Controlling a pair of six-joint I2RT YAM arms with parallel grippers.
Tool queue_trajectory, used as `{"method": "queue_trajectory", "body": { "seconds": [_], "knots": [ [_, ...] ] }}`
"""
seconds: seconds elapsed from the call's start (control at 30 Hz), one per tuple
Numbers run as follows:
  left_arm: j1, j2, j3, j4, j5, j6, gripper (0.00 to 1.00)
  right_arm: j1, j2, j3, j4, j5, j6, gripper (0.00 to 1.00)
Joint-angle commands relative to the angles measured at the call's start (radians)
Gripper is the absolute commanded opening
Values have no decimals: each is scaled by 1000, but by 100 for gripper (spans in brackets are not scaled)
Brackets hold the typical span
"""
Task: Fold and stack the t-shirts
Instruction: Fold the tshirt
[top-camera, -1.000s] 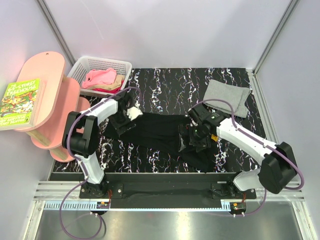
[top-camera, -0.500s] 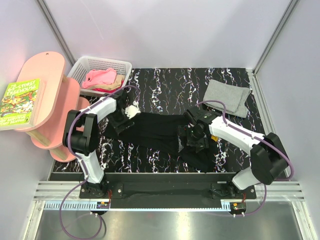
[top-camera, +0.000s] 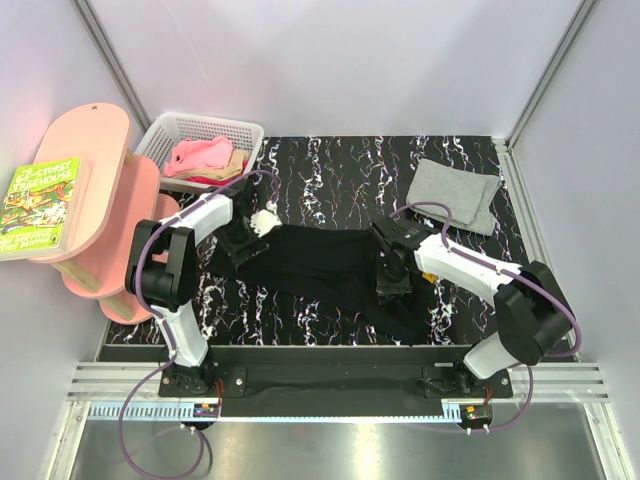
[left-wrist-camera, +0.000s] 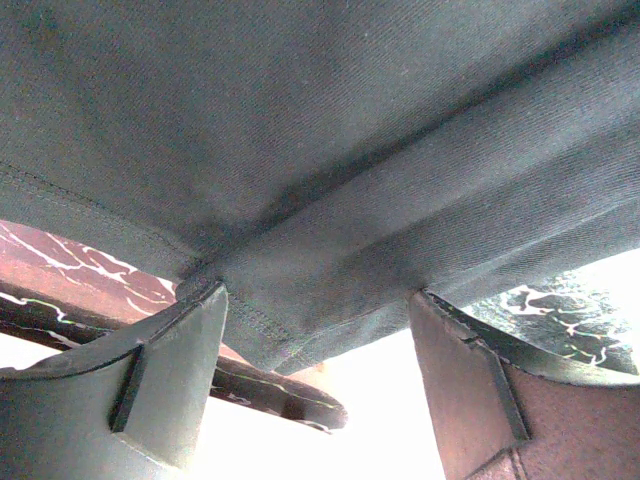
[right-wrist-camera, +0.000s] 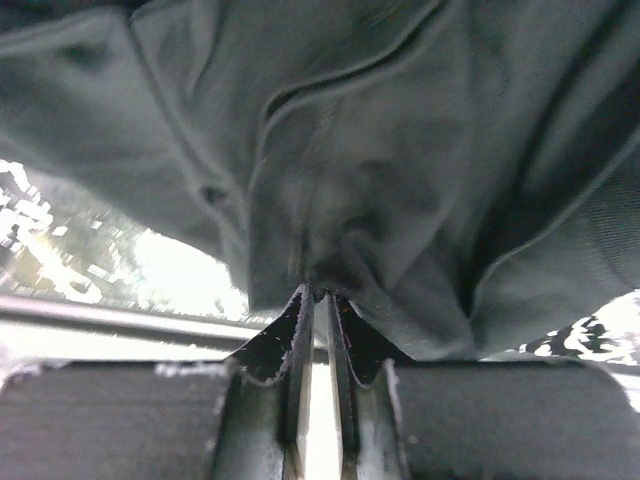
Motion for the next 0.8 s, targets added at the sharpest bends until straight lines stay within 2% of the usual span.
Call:
{"method": "queue_trajectory", "body": {
  "seconds": [0.0, 0.3, 0.5, 0.6, 0.63, 0.7, 0.73, 0.77],
  "knots": [
    [8, -6, 31, 13, 13, 24, 77, -14, -10, 35, -30, 151, 2, 15],
    [29, -15, 8, 19, 17, 39, 77, -195, 30, 53, -22, 220, -56, 14],
    [51, -28, -11, 25, 22, 53, 77, -273, 200, 144, 10, 240, -105, 13],
    [60, -32, -23, 27, 28, 59, 77, -299, 266, 217, -7, 297, -118, 29],
    [60, -32, -28, 27, 28, 61, 77, -307, 275, 262, -37, 312, -119, 46],
    [65, -38, -35, 27, 28, 64, 77, -312, 283, 311, -79, 390, -116, 56],
    [66, -43, -38, 28, 28, 64, 77, -312, 278, 361, -123, 424, -112, 65],
    [66, -46, -43, 27, 28, 67, 77, -316, 271, 386, -143, 477, -107, 99]
  ]
}}
